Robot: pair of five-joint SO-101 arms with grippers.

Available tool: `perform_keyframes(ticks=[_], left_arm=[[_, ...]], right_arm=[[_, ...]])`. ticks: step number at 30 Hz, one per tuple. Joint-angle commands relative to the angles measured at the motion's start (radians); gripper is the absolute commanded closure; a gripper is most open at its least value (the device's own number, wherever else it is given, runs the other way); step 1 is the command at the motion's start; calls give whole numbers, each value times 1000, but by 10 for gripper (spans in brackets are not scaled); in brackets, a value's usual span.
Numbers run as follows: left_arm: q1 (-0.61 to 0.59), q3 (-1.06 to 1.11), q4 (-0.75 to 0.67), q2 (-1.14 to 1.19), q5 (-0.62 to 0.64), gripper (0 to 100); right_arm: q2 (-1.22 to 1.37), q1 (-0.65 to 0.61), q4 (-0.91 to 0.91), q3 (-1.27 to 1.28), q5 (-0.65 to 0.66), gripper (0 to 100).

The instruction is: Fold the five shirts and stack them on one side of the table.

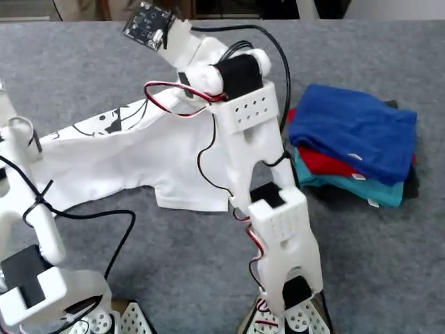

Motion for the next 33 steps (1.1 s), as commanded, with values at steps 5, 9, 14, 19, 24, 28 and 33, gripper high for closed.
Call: perform_keyframes(ticks=[5, 9, 14, 19, 24, 28, 33], left_arm=[[-77, 14, -68, -7, -100, 981], [-98, 15, -68, -7, -117, 981], [-60, 120, -64, -16, -189, 981], [-38, 212, -72, -18, -229, 981], [-46, 215, -74, -18, -230, 981], [-40, 215, -74, -18, -230, 981], [-38, 215, -69, -18, -244, 981]], right_arm=[[-302, -42, -17, 522, 3, 997], [-407, -47, -114, 766, 3, 997], [-536, -38, -253, 1046, 3, 997], [-682, -27, -341, 1293, 9, 997], [-803, -41, -470, 1558, 11, 997], [-866, -88, -559, 1712, 6, 997], [-881, -91, -646, 1811, 3, 997]])
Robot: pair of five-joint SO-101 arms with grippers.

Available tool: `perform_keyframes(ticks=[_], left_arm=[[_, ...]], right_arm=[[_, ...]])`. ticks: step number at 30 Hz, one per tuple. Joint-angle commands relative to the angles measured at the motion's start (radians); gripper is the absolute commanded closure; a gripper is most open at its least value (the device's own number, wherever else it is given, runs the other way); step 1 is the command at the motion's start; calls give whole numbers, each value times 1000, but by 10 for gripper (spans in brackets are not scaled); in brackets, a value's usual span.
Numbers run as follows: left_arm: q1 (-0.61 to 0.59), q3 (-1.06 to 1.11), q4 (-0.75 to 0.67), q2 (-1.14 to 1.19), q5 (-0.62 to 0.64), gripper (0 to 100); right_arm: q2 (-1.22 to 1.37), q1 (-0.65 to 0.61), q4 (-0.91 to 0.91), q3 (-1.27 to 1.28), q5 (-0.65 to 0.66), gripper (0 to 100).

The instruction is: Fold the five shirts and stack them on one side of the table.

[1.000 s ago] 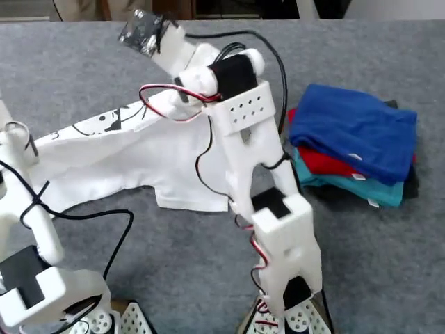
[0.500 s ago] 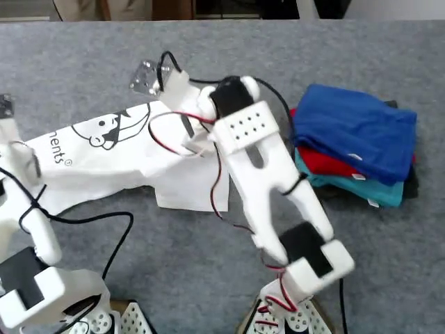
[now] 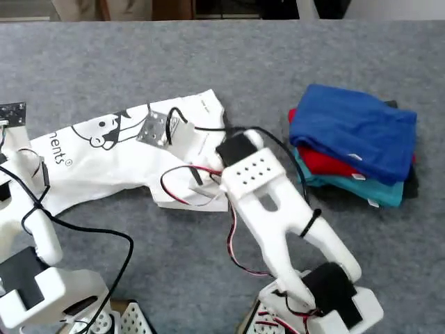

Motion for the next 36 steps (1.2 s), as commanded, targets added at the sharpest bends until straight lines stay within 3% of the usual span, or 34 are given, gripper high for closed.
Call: perform_keyframes(ticks=[1, 7, 12, 16, 21, 24, 26, 27, 29, 32, 36], left_arm=[[8, -8, -8, -18, -54, 981], [0, 2, -5, -18, -196, 978], [2, -72, 133, -18, -252, 842], [-17, -226, 290, -18, -173, 826], [-83, -491, 525, -18, -235, 829], [-104, -644, 638, -18, -264, 848], [-97, -712, 655, -7, -207, 928], [-83, -729, 649, -4, -158, 978], [-44, -706, 595, 16, -66, 964], [8, -666, 466, 87, 78, 983], [40, -686, 379, 259, 129, 980]], right_arm=[[-41, -7, -55, 42, 3, 997], [-42, -4, -71, 81, 26, 956], [-53, 1, -28, 42, -2, 673], [-54, 1, 21, -12, 80, 525], [-54, 1, 118, -197, 80, 648], [-47, 1, 133, -323, 69, 841], [-39, -1, 104, -392, 29, 998], [-24, -1, 89, -420, 14, 989], [28, -1, 66, -466, -6, 941], [163, -1, 26, -545, -38, 992], [404, 19, -20, -704, -114, 996]])
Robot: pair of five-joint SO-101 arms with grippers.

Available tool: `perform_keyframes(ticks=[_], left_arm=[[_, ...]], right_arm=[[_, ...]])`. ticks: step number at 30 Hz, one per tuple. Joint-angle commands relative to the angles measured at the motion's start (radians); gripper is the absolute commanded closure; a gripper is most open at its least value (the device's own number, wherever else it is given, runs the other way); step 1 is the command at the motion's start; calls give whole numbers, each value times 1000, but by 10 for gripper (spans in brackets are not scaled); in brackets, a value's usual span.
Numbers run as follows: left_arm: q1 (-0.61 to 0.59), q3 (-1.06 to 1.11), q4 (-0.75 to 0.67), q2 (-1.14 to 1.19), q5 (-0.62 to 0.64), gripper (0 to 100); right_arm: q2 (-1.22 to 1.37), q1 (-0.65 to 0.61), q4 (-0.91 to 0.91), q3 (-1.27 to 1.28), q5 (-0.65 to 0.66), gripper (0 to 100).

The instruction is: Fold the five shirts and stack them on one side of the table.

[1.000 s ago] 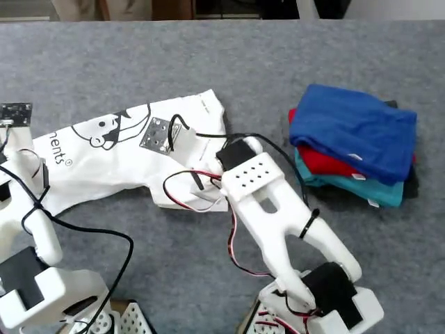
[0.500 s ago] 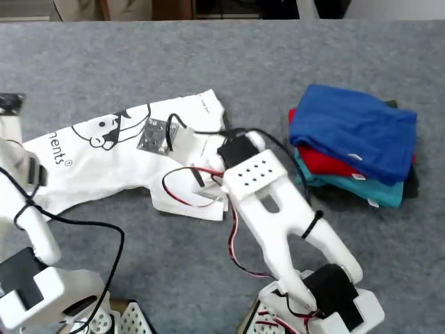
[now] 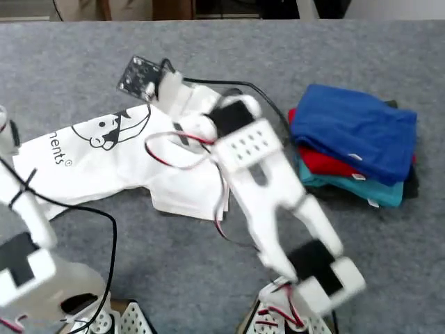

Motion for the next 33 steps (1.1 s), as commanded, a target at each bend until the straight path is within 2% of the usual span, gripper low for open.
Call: perform_keyframes(ticks=[1, 7, 12, 15, 21, 24, 30, 33], left_arm=[[34, -55, -54, 128, 34, 980], [17, -247, -66, 414, 35, 980], [-21, -385, -129, 601, 35, 981], [-41, -451, -129, 644, 29, 981], [-40, -516, -123, 625, 28, 981], [-23, -525, -58, 559, 26, 981], [41, -519, 207, 354, -61, 981], [55, -517, 310, 265, -63, 981]], right_arm=[[200, 22, -51, -188, -71, 997], [570, 38, -48, -475, -110, 997], [789, 124, -43, -676, -112, 997], [863, 168, 21, -789, -114, 997], [960, 176, 150, -1023, -114, 997], [972, 157, 272, -1145, -112, 997], [978, 99, 585, -1451, -103, 997], [967, 87, 595, -1455, -114, 997]])
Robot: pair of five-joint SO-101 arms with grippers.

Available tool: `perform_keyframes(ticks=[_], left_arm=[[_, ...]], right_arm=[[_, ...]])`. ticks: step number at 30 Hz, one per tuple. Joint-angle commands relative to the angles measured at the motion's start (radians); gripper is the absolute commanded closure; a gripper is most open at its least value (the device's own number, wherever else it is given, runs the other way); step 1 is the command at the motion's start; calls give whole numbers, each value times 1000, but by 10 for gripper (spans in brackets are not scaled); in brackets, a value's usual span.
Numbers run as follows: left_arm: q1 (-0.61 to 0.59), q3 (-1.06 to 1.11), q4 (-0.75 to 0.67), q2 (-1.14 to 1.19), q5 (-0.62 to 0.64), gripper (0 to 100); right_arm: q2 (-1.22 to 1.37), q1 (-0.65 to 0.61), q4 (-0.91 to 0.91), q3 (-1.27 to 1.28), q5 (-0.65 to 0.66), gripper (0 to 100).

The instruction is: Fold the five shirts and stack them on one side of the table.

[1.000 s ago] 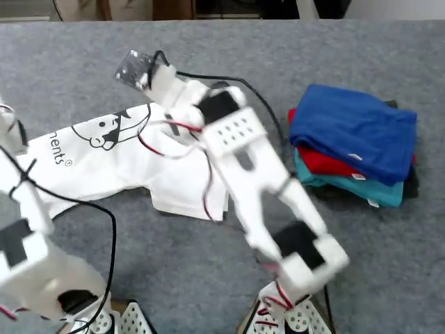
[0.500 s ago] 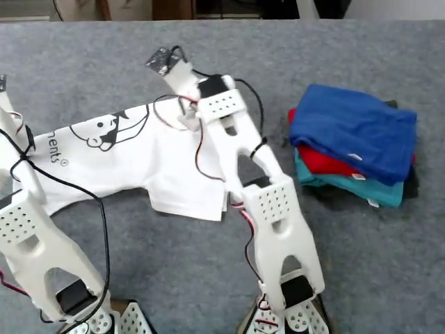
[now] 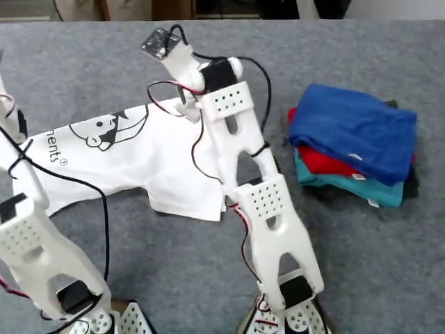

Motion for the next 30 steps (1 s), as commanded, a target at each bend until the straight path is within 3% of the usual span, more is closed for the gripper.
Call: perform_keyframes(ticks=[1, 5, 9, 18, 24, 30], left_arm=[[17, -37, 117, -148, -14, 981], [-5, 74, 173, -202, -23, 981], [-34, 255, 176, -262, -75, 981], [-15, 796, -106, -579, -176, 981], [17, 1169, -333, -829, -209, 981], [-25, 1261, -387, -954, -209, 980]], right_arm=[[-27, -27, 34, -33, -11, 997], [-41, -81, 32, 160, -95, 997], [-45, -68, 25, 283, -97, 997], [90, 182, -130, 289, -44, 997], [163, 196, -137, 191, -34, 997], [163, 255, -101, 88, 14, 997]])
